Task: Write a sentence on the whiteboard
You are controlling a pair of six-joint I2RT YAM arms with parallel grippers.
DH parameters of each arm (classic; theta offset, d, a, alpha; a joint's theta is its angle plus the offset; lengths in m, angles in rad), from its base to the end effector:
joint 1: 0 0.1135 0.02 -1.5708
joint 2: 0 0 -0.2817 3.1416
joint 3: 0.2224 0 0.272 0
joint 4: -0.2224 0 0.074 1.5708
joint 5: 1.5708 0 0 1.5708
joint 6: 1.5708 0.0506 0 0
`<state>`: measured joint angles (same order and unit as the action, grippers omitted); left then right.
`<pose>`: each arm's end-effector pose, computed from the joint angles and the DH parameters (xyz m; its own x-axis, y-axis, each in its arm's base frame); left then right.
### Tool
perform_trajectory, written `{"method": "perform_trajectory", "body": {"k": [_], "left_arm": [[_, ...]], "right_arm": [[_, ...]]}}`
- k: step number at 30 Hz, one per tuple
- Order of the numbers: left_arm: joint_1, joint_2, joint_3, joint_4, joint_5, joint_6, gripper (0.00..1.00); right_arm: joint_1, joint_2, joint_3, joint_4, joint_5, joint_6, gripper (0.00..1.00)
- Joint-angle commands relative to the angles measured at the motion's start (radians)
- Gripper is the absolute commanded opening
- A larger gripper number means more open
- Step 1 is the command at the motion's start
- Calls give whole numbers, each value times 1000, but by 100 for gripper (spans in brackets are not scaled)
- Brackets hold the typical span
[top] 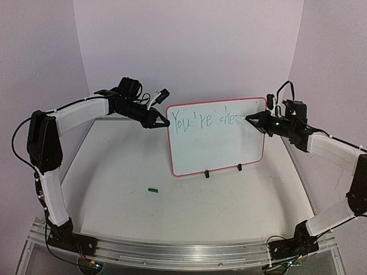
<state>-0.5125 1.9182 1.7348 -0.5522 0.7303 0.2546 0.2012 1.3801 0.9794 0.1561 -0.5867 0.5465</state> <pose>0.3935 -0.2601 0.3140 -0.3654 0.4209 -0.8303 0.9180 0.3107 -0.2465 0.3344 0.0968 0.3137 -0.5627 0.3269 -0.7592 -0.4685 0.6306 0.6188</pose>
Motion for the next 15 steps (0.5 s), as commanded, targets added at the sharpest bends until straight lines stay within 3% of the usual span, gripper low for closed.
{"method": "perform_trajectory", "body": {"k": [1, 15], "left_arm": [[-12, 25, 21, -57, -53, 44, 0], [-12, 22, 14, -57, -57, 40, 0]], "right_arm": [[-3, -36, 19, 20, -18, -7, 0], [-3, 64, 90, 52, -16, 1, 0]]}}
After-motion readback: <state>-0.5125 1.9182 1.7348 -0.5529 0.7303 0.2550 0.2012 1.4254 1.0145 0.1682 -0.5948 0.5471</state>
